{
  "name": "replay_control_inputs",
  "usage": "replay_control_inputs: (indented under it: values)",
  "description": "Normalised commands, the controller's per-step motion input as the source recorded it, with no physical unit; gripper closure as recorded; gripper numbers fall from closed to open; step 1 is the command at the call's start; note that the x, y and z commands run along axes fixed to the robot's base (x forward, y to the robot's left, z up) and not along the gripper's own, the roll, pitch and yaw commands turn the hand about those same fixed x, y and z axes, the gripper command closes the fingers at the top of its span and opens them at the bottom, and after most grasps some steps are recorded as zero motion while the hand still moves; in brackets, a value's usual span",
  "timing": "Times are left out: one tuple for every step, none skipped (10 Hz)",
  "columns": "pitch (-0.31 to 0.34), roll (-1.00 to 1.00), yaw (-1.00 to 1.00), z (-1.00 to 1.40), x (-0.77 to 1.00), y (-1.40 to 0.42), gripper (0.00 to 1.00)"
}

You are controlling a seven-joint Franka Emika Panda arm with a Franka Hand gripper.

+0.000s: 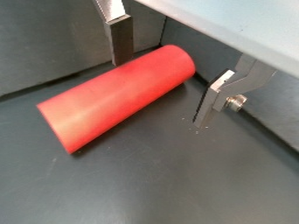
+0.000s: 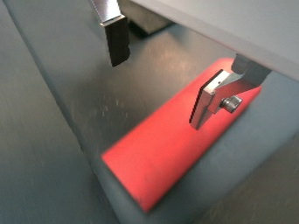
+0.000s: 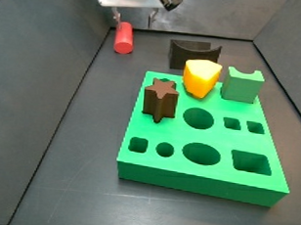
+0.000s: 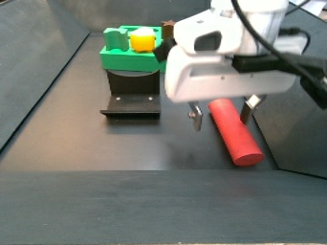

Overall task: Pick up the oval object. Move up. Place the oval object on the fixture. Regrasp the oval object. Move to above the board. Insert the oval object.
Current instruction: Pick up the oval object.

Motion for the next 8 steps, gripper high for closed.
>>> replay_control_inputs:
  values:
    - [0.0,0.1,-0.09,-1.0,-0.15,0.11,0.0]
    - [0.019,0.11,-0.05,-0.93,-0.16,0.11,0.0]
    - [0.0,0.08,-0.08,-1.0,-0.21,0.06,0.0]
    - [0.0,0.06,-0.15,-0.87,-0.38,0.01,0.0]
    - [-0.006,0.05,-0.14,-1.0,-0.36,0.04,0.0]
    - [-0.027,0.0,-0.11,0.0,-0.02,-0.07,0.0]
    - [0.0,0.0,0.0,0.0,0.0,0.0,0.0]
    - [0.0,0.0,0.0,0.0,0.0,0.0,1.0]
